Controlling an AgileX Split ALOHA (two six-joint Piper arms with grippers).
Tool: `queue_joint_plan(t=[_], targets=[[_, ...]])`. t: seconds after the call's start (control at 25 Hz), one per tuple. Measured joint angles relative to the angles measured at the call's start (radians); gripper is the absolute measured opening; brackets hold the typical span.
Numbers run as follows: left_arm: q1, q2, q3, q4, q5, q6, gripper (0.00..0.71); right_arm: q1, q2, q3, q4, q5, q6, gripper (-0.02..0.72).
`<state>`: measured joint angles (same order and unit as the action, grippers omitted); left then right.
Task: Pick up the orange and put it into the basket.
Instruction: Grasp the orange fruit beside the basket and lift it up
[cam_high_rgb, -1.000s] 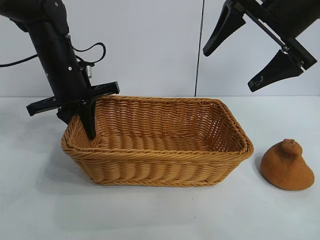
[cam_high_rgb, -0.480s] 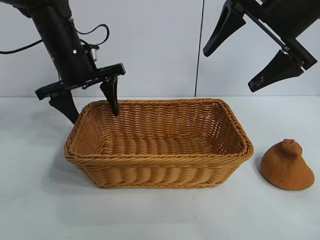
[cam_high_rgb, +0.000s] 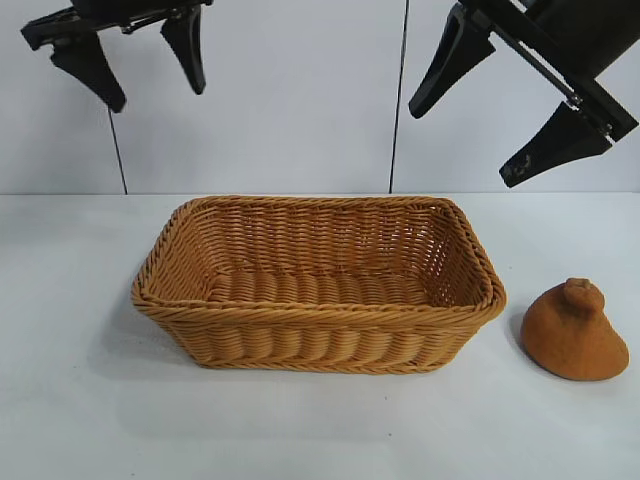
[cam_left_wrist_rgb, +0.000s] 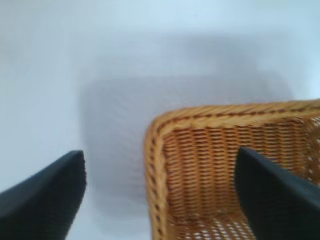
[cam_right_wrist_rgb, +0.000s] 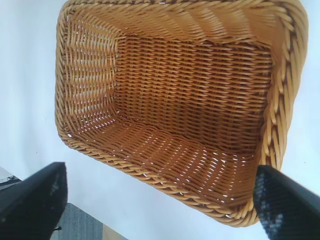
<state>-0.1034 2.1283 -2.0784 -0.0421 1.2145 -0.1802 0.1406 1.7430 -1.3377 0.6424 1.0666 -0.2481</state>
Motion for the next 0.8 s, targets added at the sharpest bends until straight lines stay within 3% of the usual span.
queue_joint_plan(t=[0.24, 0.4, 0.8], targets=[[0.103, -0.043, 0.036, 0.000, 0.000, 0.008, 0.582, 0.000, -0.001, 0.000, 0.000, 0.000, 0.000, 0.694], [0.146, -0.128, 0.139, -0.003, 0.000, 0.028, 0.582, 0.000, -0.001, 0.000, 0.000, 0.000, 0.000, 0.694], [0.107, -0.546, 0.582, -0.003, 0.000, 0.154, 0.582, 0.000, -0.001, 0.000, 0.000, 0.002, 0.000, 0.694]])
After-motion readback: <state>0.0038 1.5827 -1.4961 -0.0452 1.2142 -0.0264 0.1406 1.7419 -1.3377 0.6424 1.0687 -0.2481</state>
